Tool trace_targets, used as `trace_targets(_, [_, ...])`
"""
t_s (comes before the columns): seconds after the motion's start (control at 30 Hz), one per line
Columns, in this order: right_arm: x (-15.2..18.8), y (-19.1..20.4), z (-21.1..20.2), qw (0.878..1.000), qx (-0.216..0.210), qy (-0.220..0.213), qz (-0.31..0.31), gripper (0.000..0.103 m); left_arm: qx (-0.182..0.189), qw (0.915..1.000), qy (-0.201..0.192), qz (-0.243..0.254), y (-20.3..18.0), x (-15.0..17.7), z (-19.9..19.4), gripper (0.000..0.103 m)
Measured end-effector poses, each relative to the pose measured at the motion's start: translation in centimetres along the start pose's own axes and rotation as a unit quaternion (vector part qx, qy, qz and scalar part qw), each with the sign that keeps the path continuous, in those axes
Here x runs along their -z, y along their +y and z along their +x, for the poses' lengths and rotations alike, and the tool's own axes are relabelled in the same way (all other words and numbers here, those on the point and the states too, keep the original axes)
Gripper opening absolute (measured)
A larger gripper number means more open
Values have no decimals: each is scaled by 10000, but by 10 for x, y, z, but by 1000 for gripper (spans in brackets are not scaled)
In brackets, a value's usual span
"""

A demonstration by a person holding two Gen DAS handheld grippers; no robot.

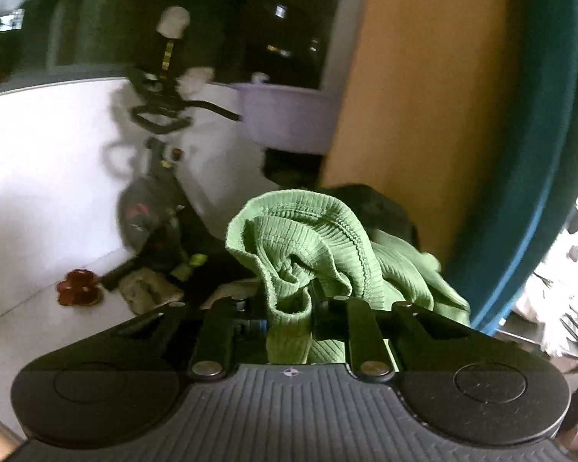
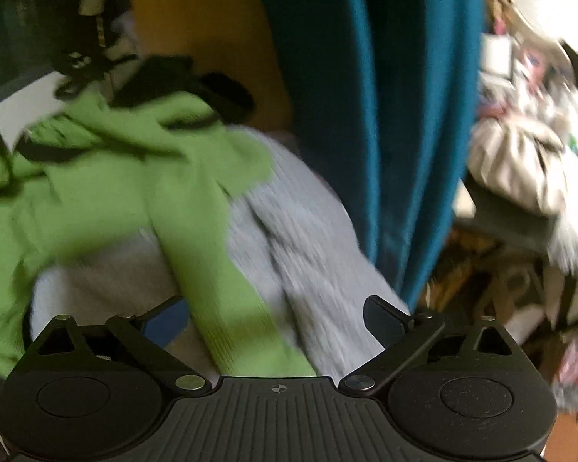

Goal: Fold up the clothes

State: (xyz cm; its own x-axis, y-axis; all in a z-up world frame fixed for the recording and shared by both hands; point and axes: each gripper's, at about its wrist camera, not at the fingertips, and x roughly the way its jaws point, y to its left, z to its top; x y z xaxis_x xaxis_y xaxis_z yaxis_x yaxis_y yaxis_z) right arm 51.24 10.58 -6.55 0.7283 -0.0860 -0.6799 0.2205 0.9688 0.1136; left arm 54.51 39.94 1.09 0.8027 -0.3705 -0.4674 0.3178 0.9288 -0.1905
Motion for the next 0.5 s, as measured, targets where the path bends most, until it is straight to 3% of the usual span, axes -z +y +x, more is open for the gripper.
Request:
trace_targets(0.17, [-40, 23, 9, 9987, 7, -389, -331, 96, -157, 9998, -77, -69, 17, 1, -7, 19])
trace_targets(0.27, [-58, 31, 24, 9987, -53, -358, -372, 94, -122, 9999, -68, -63, 19, 0, -9, 19])
trace_targets(0.33, [-64, 37, 32, 9984, -233, -238, -458, 75, -98, 9999, -56, -32, 19, -1, -8, 19])
trace_targets(0.4, [-62, 45, 31, 9966, -409, -218, -684, 50, -79, 10000, -11, -38, 20, -3, -6, 19])
trace_targets(0.43, [-60, 48, 28, 9955, -469, -251, -782, 45, -86, 10000, 25, -42, 21, -2, -5, 19])
trace_targets(0.5, [-56, 52, 21, 9939, -608, -224, -897, 24, -111, 9999, 114, -40, 21, 0, -2, 19])
